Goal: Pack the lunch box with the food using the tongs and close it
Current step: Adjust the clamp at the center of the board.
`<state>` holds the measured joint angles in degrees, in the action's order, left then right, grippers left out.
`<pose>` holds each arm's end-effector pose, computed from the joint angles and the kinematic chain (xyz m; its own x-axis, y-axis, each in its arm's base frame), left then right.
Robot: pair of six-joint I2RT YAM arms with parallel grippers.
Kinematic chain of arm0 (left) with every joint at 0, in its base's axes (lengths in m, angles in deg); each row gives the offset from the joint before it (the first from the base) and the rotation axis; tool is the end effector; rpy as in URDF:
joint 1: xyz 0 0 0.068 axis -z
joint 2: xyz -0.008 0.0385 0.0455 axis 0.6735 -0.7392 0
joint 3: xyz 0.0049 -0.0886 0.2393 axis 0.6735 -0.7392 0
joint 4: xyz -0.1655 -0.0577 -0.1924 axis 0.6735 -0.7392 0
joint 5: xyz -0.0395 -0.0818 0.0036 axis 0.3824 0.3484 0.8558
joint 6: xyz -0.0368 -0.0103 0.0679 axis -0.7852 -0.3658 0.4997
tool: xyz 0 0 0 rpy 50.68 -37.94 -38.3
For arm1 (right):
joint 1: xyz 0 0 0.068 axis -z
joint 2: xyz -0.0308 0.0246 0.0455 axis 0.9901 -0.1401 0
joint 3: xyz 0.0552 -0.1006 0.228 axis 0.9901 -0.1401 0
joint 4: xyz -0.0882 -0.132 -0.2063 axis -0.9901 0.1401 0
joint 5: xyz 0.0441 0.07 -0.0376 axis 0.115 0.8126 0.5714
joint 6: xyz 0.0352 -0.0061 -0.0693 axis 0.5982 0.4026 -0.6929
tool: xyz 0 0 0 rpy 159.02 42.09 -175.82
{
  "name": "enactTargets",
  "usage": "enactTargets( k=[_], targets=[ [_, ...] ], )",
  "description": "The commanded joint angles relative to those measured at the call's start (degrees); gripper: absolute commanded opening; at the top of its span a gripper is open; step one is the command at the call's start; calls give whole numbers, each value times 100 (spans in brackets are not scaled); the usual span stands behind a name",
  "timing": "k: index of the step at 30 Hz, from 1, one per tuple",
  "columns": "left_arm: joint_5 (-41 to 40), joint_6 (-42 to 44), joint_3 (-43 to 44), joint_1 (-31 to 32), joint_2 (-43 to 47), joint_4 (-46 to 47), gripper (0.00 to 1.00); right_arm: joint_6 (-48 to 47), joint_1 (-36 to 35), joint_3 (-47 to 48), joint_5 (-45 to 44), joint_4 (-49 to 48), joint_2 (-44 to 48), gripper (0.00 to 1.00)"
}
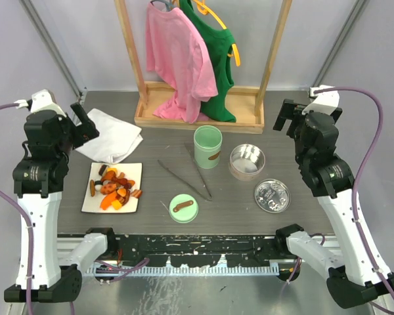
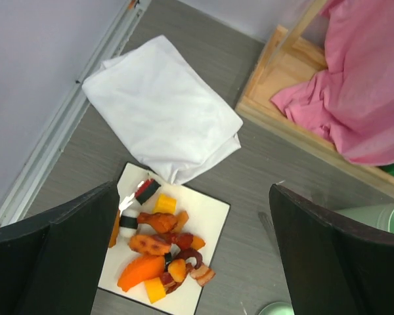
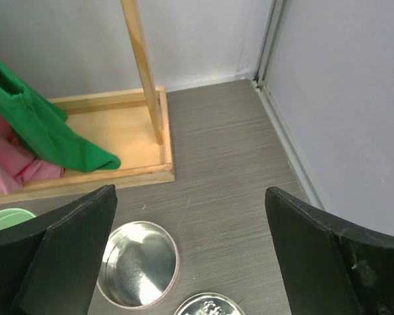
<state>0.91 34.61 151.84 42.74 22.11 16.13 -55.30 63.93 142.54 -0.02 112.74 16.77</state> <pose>0.1881 0.0148 0.4387 -0.2679 -0.3147 -0.9106 -0.3254 0.9192 -0.2220 0.2029 0.0286 0.4283 -0.1251 0.0197 -0.9919 0.2521 0.9676 -0.0126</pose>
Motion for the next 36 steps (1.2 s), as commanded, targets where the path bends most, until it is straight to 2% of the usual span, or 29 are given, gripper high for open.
enactTargets(
  k=[1,4,10,14,19,21,25,30,36],
  targets=[
    [215,-119,-403,102,361,180,98,483,248,-182,859,-18,58,100],
    [440,-310,-743,166,602,27,98,664,442,-453,1716,-50,180,100],
    [1487,-934,-1530,289,967,-91,98,1384,768,-1432,4177,-613,555,100],
    [1849,-1198,-2032,355,1078,-421,98,1580,902,-1892,5746,-528,642,100],
    [1957,-1336,-2296,410,1079,-930,98,1390,626,-1913,6774,1,312,98],
    [2029,-1410,-2370,426,1088,-1038,98,1267,274,-1740,6734,273,70,97],
    [2145,-1519,-2527,445,1042,-1118,98,973,-775,-1370,6024,769,-562,94],
    [2057,-1672,-2619,455,996,-1093,98,662,-1908,-587,4722,1569,-1798,91],
    [1675,-1894,-2712,463,1113,-1129,98,585,-2876,223,3203,2191,-3227,86]
  ],
)
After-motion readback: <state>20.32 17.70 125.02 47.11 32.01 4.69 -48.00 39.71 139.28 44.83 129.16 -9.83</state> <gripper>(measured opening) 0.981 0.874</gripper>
